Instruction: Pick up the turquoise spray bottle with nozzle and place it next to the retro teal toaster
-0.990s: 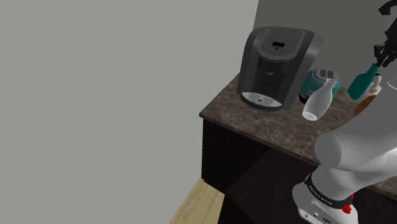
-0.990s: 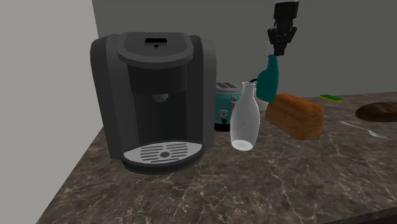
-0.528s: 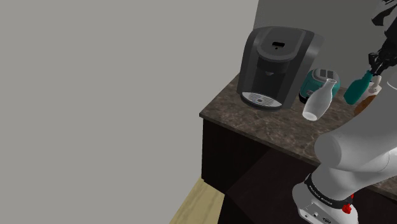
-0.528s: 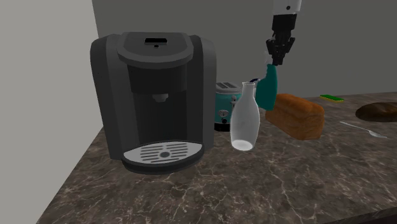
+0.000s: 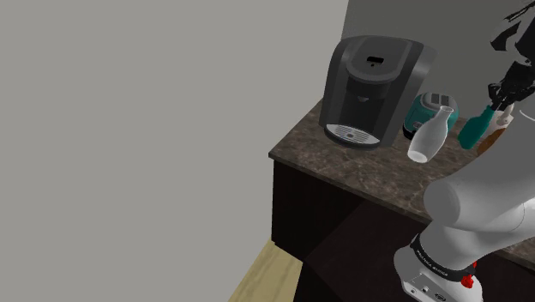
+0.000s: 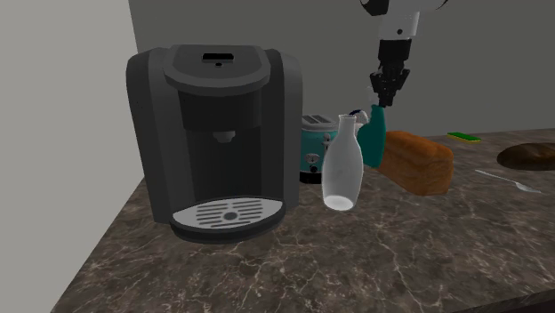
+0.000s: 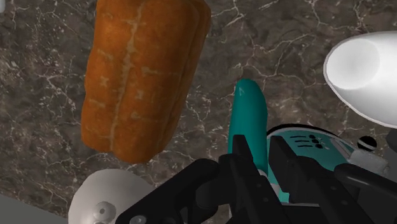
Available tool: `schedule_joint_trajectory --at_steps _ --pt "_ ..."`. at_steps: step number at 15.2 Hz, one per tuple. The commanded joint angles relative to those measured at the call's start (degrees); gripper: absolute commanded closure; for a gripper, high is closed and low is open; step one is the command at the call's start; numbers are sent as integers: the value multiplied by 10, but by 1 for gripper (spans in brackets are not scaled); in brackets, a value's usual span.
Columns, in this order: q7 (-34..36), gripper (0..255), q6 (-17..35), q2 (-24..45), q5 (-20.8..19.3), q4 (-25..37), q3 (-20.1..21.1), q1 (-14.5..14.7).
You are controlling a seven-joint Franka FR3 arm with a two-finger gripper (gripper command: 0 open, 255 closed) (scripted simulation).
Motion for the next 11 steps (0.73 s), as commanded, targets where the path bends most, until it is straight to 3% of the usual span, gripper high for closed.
schedule_joint_trajectory --at_steps 1,11 --pt "-2 255 14 4 3 -10 0 -1" --pt "-14 255 78 30 24 -54 2 -6"
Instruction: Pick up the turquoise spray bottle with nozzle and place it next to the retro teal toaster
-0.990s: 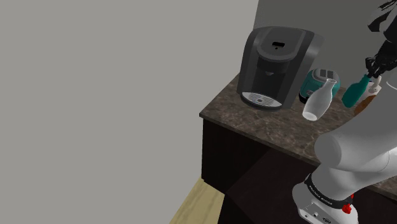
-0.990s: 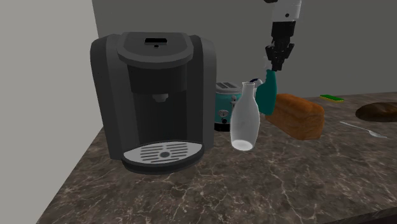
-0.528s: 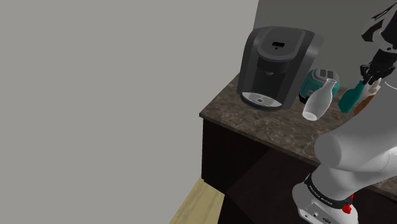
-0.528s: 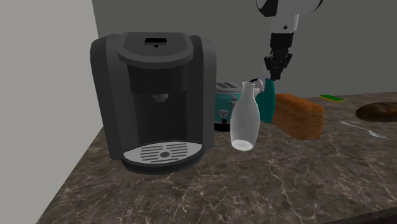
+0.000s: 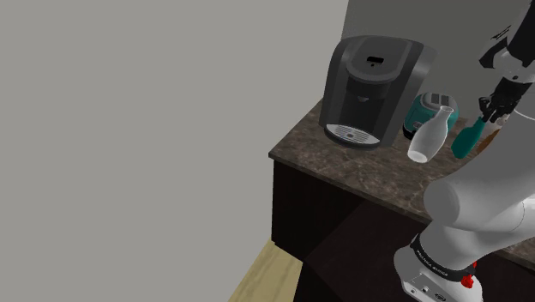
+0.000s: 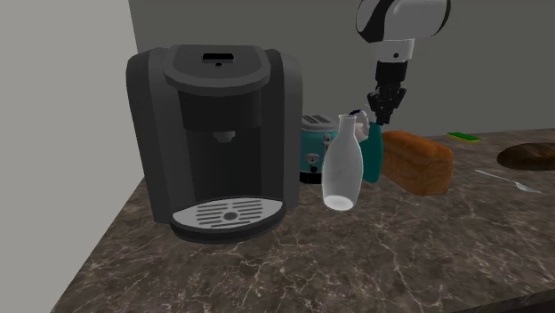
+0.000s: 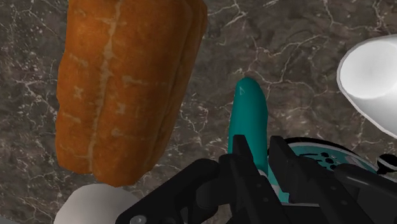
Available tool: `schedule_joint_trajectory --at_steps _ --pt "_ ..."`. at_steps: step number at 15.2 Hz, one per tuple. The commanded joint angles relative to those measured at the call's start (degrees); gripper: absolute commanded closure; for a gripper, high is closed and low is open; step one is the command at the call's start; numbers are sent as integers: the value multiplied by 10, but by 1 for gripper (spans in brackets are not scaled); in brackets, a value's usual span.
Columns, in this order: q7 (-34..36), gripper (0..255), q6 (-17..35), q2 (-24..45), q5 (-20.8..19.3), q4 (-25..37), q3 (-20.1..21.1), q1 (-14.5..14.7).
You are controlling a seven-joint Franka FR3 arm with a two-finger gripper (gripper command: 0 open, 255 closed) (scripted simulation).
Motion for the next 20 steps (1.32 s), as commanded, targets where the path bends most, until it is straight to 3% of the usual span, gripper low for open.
schedule_joint_trajectory --at_steps 1,6,7,12,16,20 --pt "-1 255 5 2 2 -3 0 -1" --pt "-1 255 5 2 2 -3 0 -1" --pt "-1 0 5 2 2 -3 0 -1" --pt "-1 0 5 2 2 -3 0 -1" --pt "20 0 -61 -37 -29 32 -2 9" --pt "20 0 -61 -37 -29 32 -2 9"
